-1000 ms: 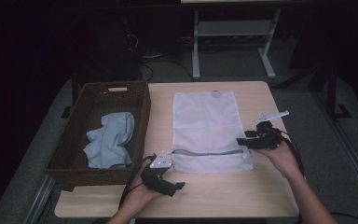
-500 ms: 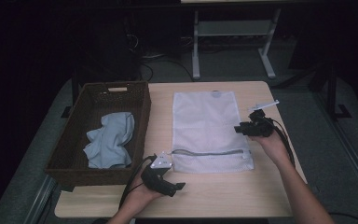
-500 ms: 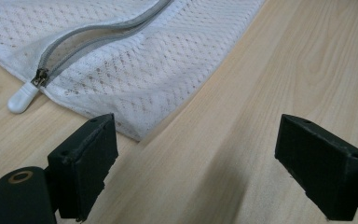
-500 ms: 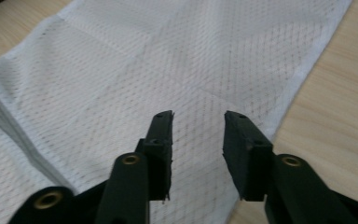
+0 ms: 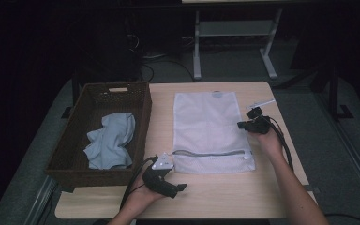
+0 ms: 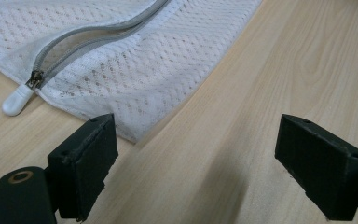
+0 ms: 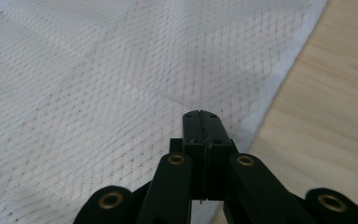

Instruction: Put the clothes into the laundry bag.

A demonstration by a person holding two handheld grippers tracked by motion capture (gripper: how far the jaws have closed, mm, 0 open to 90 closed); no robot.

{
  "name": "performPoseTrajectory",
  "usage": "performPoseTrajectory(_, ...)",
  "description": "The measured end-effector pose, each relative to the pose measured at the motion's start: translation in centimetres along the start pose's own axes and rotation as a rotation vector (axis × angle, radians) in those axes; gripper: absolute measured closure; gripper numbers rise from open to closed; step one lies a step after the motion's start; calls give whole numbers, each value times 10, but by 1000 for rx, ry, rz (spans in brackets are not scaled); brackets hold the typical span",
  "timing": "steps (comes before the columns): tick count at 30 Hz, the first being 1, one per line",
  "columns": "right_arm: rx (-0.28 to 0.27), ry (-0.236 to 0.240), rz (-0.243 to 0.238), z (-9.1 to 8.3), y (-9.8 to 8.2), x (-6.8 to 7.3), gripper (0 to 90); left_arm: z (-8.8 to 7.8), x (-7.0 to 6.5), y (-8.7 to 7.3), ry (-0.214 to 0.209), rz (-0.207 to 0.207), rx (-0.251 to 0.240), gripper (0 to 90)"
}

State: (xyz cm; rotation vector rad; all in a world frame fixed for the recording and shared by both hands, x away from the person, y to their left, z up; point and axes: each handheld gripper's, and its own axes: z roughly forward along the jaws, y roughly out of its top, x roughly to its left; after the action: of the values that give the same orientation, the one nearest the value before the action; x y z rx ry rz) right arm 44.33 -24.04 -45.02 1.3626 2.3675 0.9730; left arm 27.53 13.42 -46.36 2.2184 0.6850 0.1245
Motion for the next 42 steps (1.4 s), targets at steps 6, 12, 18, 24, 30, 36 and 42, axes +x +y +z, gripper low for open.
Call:
performPoseTrajectory(6,19,-4,16,3,-2,-4,895,0,0,0,0,1,0,124)
performPoseTrajectory(12,55,-3,39,6,-5,-9,895,1,1,0,1,4,3,124)
performPoseTrajectory(18,89,-5,37,7,-8,-10,895,1,1,0,-1,1,1,124)
performPoseTrajectory(24,97,-21,33,6,-8,-10,895,0,1,0,-2,0,-3,124)
performPoseTrajectory(30,104,-40,27,5,-8,-12,895,0,1,0,-1,0,-1,124)
performPoseTrajectory(36,109,-54,31,2,-10,-16,895,0,2,0,-1,0,0,124)
performPoseTrajectory(42,116,-75,42,-4,-14,-23,895,0,2,0,0,-1,-1,124)
